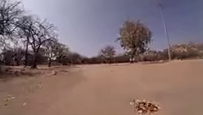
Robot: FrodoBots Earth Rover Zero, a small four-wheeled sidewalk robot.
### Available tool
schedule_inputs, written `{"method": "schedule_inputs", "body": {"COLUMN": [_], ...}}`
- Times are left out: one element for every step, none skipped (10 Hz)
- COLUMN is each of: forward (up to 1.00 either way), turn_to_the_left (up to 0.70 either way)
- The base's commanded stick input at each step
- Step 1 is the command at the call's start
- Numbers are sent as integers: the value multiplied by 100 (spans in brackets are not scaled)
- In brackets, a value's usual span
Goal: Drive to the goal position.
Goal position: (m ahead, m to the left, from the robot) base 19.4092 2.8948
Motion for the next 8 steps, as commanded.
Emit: {"method": "schedule_inputs", "body": {"forward": [100,100,100,100,100,100,100,100], "turn_to_the_left": [3,3,3,3,3,3,3,3]}}
